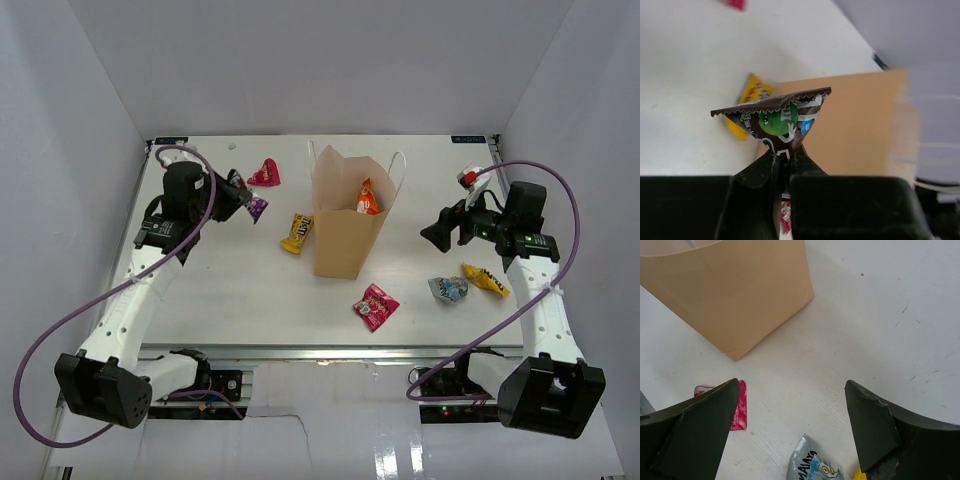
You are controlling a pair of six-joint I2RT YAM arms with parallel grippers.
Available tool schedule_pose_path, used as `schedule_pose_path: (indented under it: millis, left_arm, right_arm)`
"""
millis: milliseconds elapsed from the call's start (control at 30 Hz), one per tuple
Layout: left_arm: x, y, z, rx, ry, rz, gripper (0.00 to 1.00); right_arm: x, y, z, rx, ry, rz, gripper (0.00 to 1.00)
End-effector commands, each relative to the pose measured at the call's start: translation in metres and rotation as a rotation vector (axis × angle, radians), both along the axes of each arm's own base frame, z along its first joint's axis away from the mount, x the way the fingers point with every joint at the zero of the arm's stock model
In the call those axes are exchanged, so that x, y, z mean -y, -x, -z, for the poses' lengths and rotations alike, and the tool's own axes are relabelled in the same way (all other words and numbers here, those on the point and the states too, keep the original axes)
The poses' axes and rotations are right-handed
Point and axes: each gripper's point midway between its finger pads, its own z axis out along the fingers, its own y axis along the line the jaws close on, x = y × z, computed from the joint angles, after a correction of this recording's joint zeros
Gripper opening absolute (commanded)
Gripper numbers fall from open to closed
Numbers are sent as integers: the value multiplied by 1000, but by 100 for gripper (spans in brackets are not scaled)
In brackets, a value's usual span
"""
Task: Place the snacks into the paper bag
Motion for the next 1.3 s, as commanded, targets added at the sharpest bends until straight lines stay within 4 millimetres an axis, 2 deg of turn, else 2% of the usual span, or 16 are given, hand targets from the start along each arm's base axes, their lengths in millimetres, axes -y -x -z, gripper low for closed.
schedule_pose_path:
  millis: [0,33,133,233,367,500,633,733,767,833,900,1000,1133,1200,1233,1267]
  left_arm:
    - [60,0,-104,389,13,326,0]
    - [82,9,-130,457,27,398,0]
    - [130,13,-161,546,12,534,0]
    - [163,23,-189,615,14,608,0]
    - [195,21,-195,653,-48,651,0]
    - [223,7,-163,588,-109,687,0]
    - [233,-6,-129,506,-170,687,4]
    - [239,-15,-112,465,-195,685,19]
    - [240,-16,-113,464,-193,685,32]
    - [244,-18,-110,463,-197,702,45]
    - [247,-19,-121,486,-191,701,65]
    - [253,-17,-139,539,-185,737,80]
    - [257,0,-170,643,-163,827,89]
    - [247,13,-193,707,-159,830,90]
    - [243,17,-191,717,-167,832,90]
    - [227,27,-209,759,-176,791,90]
  right_arm:
    - [8,-4,13,-4,39,21,91]
    - [9,-3,15,-7,41,23,91]
    - [10,1,23,-19,44,26,91]
    - [11,5,28,-26,49,31,91]
    - [13,10,32,-28,66,35,91]
    - [16,13,36,-34,80,53,91]
    - [23,14,40,-53,109,82,91]
    - [27,18,45,-72,136,92,92]
    - [28,19,47,-81,143,94,92]
    - [31,22,52,-105,160,100,92]
    - [41,22,63,-160,196,151,92]
    - [65,23,79,-257,269,277,92]
    - [101,31,101,-356,432,409,95]
    - [107,37,108,-389,481,380,97]
    - [105,38,109,-386,494,347,98]
    - [103,38,107,-379,501,310,97]
